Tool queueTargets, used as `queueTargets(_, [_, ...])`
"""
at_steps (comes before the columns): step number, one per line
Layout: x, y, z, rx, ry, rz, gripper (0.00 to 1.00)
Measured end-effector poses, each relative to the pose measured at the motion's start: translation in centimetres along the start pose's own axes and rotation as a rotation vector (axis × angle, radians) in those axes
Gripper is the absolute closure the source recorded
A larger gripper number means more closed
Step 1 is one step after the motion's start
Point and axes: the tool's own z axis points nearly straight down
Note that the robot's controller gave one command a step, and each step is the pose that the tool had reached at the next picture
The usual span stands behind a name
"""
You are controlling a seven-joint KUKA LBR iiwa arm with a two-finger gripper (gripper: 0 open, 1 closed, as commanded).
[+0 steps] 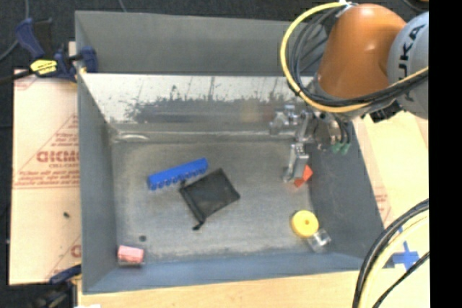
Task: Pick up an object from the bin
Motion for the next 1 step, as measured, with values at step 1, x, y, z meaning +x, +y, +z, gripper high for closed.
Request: queueTargets(1, [-0.11,0.01,-0.49,0.001,-0.008,-0.002,0.0])
